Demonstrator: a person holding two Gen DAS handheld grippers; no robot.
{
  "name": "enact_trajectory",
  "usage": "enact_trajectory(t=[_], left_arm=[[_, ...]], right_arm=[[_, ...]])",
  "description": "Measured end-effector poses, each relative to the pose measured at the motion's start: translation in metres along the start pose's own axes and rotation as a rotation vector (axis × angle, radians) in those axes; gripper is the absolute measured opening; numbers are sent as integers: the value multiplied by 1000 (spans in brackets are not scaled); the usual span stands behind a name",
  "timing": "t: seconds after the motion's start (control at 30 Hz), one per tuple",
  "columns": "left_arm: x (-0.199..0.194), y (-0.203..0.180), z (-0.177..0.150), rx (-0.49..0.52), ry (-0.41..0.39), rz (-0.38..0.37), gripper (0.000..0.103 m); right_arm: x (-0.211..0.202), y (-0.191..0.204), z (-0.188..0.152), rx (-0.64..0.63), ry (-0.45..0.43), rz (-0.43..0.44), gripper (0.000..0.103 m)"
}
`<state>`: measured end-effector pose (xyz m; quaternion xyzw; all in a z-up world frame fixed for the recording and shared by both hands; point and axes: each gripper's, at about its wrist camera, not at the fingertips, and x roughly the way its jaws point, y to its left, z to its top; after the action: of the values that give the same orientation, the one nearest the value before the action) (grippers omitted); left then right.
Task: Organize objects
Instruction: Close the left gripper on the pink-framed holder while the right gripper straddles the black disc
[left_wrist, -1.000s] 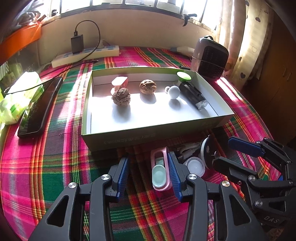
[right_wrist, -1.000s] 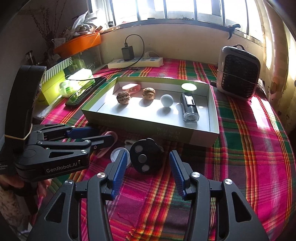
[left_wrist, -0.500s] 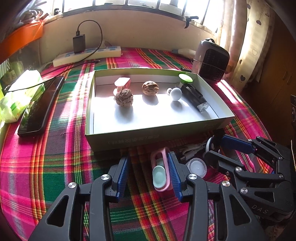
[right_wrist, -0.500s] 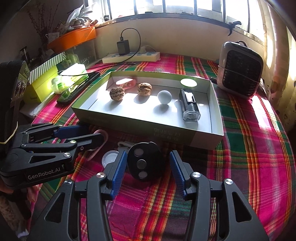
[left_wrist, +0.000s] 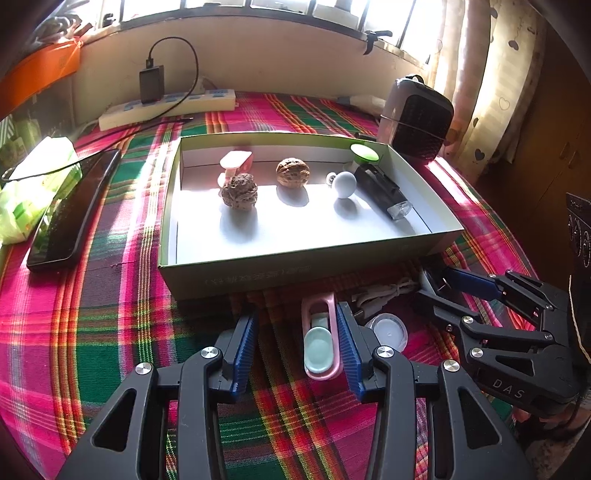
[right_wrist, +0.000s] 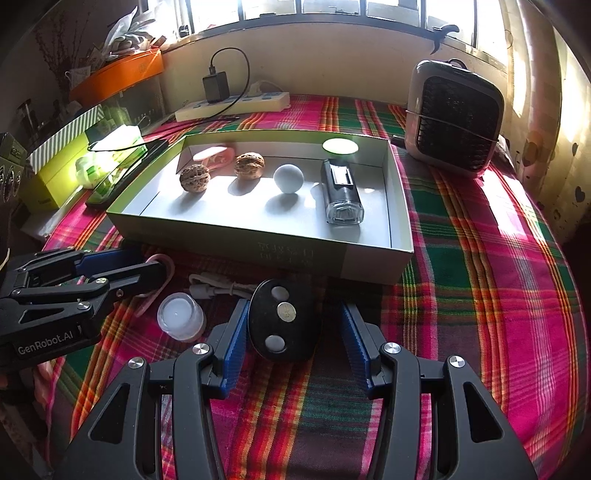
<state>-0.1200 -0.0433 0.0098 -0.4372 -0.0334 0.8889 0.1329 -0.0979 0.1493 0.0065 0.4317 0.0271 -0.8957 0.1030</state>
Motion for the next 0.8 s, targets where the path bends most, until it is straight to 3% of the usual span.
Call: enact_trajectory(t=[0.7, 0.8], left_arm=[[4, -15, -4, 87, -19, 67, 42], [4, -15, -4, 84, -18, 70, 42]], right_arm=[[1, -4, 0, -4, 0, -9, 49], [0, -5, 0, 2, -2, -5, 45]])
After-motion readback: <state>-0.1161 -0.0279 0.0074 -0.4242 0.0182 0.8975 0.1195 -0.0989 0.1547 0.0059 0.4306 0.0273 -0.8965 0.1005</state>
